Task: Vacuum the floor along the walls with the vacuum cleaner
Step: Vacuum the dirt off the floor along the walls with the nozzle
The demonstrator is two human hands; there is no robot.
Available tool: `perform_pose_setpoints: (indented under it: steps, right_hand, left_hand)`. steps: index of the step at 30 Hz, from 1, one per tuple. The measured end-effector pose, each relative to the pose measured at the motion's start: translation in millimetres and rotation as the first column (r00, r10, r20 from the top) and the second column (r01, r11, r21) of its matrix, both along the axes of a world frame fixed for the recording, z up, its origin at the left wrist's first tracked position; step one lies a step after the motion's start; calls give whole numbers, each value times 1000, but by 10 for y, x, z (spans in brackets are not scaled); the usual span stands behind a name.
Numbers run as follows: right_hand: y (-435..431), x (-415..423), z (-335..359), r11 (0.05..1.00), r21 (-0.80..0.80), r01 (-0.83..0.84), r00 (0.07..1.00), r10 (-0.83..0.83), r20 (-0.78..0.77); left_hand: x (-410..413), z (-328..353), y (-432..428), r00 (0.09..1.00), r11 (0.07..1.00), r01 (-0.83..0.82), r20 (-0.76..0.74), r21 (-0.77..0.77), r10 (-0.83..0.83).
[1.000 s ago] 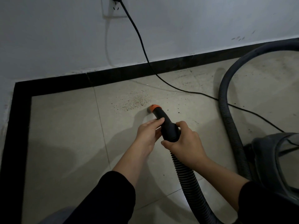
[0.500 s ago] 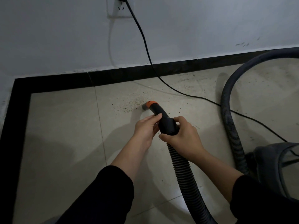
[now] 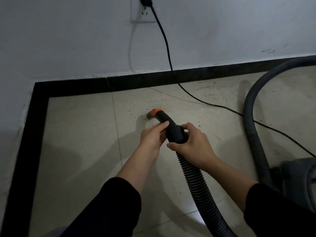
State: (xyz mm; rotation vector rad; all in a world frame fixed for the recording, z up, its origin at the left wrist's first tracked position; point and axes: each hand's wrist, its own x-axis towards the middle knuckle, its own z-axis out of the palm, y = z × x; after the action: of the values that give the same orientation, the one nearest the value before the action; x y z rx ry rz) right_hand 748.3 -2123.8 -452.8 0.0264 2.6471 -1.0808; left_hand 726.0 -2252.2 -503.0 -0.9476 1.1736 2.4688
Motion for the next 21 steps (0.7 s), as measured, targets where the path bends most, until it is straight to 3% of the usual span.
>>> perform_pose_setpoints:
  steps: [21]
  right_hand:
    - [-443,-14,-43,993,-20,-119,993,119,3]
  left_hand:
    - [109,26,-459,986,987,-150,63,-48,153]
